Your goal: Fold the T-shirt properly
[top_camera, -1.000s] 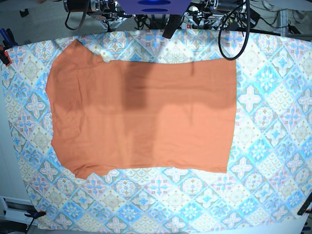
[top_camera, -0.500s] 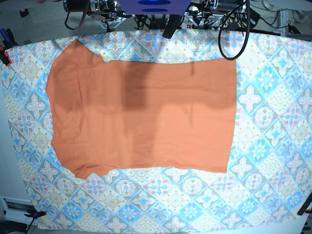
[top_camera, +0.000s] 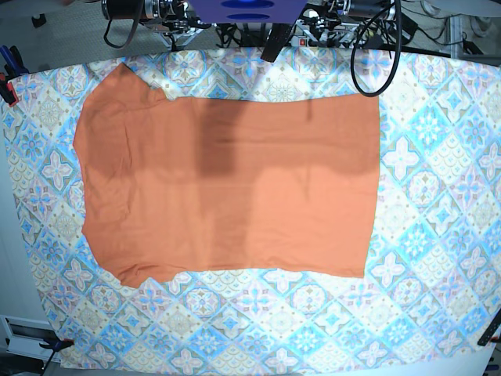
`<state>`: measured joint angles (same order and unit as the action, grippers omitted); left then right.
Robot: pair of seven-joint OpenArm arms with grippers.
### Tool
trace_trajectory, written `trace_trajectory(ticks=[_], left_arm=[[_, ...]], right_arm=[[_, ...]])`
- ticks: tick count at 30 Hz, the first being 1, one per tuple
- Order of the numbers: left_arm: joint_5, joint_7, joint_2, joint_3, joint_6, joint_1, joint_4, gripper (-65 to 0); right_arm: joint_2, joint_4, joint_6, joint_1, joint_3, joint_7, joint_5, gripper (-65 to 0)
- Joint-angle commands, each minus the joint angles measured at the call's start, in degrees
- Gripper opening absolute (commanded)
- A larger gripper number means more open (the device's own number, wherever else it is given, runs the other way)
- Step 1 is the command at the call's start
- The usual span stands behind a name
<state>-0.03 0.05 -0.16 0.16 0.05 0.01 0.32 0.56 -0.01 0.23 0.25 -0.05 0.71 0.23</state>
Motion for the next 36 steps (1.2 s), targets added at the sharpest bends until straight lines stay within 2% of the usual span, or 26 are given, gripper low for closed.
trace_trajectory(ticks=[1,5,11,20,23,26,30,36], left_arm=[[0.3,0.2,-0.1,0.1,0.3,0.2,0.1,-65.0],[0.3,-0.1,-1.6,0.1,0.3,1.2,0.2,-65.0],[0.3,-0.1,-3.2,0.1,0.3,2.0,-0.1,-65.0],[0.3,-1.1,-3.4,0.1,0.2,6.2,0.3,-65.0],[0.9,-6.3,-3.4,0.1,0.2,8.5,0.3,-65.0],[2.5,-10.8,-3.4,0.1,0.2,10.6,-0.2,-65.0],[2.1,-17.6,-5.4,-0.4,0.2,13.7,-0.2,-65.0],[-1.5,-29.7,-7.4,-2.0,0.2,16.6,-0.2,-65.0]], right_arm=[[1.1,0.0,-0.1,-0.1,0.2,-0.2,-0.1,-65.0],[2.3,0.0,-0.1,-0.2,0.2,-0.2,0.0,-65.0],[2.4,0.0,-0.2,-2.0,0.3,-0.3,0.1,-65.0],[5.2,0.0,-0.2,-4.8,7.4,-0.7,-0.1,-65.0],[6.3,0.2,-0.2,-6.3,9.0,-0.9,-0.1,-65.0],[6.4,0.2,-0.2,-8.2,11.9,-3.8,-0.1,-65.0],[7.3,0.2,-0.2,-11.0,14.2,-9.4,-0.1,-65.0],[7.3,0.1,-0.2,-14.9,16.6,-21.5,-0.1,-65.0]])
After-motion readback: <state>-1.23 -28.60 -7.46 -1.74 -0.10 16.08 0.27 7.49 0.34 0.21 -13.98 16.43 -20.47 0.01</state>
